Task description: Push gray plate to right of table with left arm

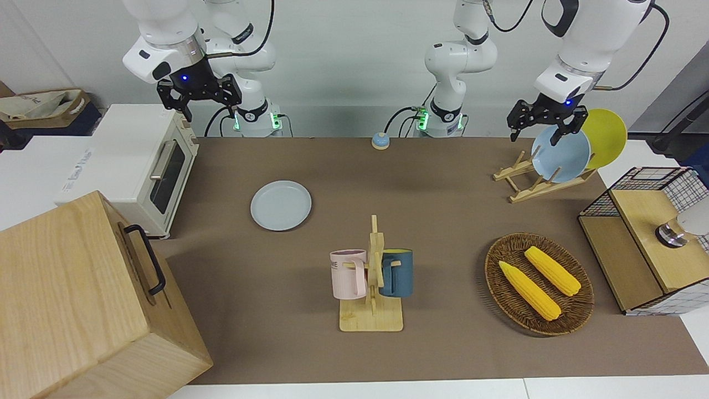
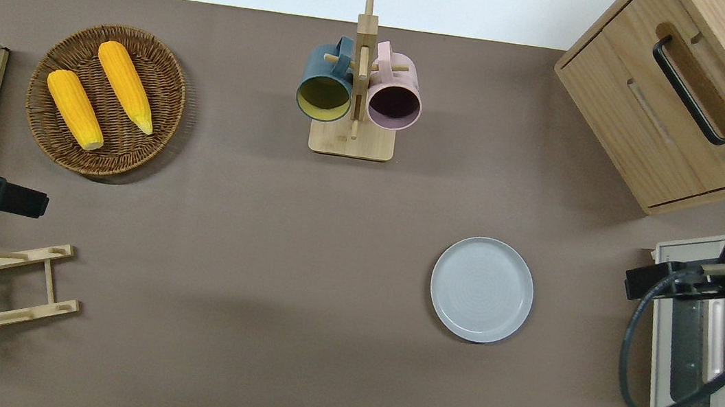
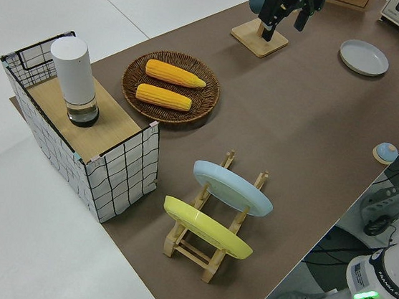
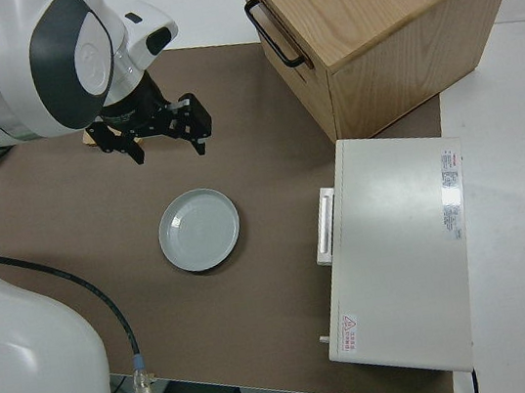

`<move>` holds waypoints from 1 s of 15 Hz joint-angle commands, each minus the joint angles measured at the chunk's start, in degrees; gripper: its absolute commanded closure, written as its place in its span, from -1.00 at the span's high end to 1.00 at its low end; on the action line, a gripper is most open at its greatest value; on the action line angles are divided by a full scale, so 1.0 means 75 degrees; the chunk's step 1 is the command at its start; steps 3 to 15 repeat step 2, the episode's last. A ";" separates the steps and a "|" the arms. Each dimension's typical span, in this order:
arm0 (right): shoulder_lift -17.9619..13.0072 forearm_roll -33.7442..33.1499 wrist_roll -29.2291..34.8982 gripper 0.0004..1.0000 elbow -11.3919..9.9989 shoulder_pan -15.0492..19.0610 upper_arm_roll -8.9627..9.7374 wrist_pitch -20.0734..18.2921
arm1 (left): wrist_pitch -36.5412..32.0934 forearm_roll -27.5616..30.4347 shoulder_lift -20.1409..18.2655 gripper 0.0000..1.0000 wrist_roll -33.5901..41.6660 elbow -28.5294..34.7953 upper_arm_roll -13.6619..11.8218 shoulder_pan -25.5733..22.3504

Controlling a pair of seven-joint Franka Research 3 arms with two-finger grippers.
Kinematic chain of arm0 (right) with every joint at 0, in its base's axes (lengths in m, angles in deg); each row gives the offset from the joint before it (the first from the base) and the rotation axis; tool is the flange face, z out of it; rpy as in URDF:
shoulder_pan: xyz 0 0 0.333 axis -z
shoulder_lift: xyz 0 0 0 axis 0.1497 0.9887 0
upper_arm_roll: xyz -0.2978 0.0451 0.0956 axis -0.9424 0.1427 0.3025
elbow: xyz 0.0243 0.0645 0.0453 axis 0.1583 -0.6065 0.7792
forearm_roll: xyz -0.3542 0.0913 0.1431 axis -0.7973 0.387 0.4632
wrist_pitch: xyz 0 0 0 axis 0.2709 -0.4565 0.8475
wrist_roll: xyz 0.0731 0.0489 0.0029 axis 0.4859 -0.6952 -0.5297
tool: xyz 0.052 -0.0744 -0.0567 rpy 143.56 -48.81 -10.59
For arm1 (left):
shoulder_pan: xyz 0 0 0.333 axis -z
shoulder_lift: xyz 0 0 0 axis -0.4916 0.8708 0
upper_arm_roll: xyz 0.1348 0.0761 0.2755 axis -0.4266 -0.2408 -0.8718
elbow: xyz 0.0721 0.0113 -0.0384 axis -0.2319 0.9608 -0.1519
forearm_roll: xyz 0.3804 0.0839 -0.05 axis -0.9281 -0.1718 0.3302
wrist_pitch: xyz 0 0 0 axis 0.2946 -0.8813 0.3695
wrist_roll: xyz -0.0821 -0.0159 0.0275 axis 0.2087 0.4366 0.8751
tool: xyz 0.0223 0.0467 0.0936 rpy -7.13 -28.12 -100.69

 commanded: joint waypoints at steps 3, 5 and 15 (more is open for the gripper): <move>-0.0019 0.0033 0.0088 0.97 0.0071 0.0142 0.0123 -0.0119 | 0.0040 -0.0029 0.0031 1.00 -0.0094 -0.0099 -0.0021 -0.0034; -0.0019 0.0033 0.0088 0.97 0.0071 0.0142 0.0123 -0.0119 | 0.0040 -0.0029 0.0031 1.00 -0.0094 -0.0099 -0.0021 -0.0034; -0.0019 0.0033 0.0088 0.97 0.0071 0.0142 0.0123 -0.0119 | 0.0040 -0.0029 0.0031 1.00 -0.0094 -0.0099 -0.0021 -0.0034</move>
